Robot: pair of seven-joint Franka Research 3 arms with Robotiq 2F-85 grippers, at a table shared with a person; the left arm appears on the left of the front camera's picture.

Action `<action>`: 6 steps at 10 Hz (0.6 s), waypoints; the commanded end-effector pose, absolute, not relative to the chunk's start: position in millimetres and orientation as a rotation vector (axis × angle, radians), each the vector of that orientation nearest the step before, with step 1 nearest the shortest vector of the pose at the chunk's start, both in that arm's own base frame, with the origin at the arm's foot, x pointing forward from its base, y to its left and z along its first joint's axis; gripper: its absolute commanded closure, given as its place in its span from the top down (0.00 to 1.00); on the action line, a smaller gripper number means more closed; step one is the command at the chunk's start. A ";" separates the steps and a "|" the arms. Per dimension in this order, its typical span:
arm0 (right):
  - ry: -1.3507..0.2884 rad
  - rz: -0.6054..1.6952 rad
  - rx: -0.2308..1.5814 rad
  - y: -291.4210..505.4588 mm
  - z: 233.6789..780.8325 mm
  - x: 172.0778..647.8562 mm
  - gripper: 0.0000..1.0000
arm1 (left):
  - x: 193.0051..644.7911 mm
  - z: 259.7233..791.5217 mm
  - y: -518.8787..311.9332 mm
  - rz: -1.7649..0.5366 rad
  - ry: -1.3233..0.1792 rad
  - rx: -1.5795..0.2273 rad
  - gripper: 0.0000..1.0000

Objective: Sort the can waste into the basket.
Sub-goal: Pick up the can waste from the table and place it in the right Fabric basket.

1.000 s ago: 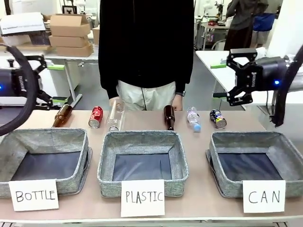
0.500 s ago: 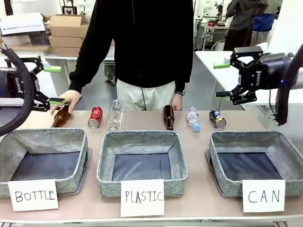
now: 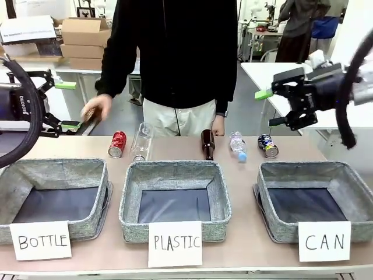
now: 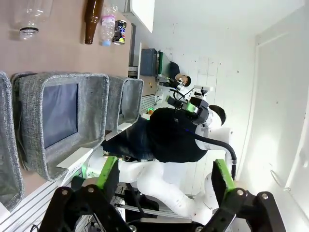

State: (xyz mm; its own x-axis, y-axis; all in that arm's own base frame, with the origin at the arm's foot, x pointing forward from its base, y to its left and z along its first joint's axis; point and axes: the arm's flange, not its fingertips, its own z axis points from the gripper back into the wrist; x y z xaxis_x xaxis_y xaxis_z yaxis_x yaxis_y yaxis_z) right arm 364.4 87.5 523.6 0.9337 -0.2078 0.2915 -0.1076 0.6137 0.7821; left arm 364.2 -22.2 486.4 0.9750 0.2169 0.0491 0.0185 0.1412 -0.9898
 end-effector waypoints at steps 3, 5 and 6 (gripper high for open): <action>-0.485 -0.014 -0.019 91.1 524.0 400.5 1.00 | 365.5 487.1 -23.4 0.131 -0.210 -1.452 1.00; -0.517 0.054 0.430 91.2 524.9 395.7 1.00 | 365.5 487.1 -23.4 0.131 -0.210 -1.452 1.00; -0.517 0.054 0.430 91.2 524.9 395.7 1.00 | 365.5 487.1 -23.4 0.131 -0.210 -1.452 1.00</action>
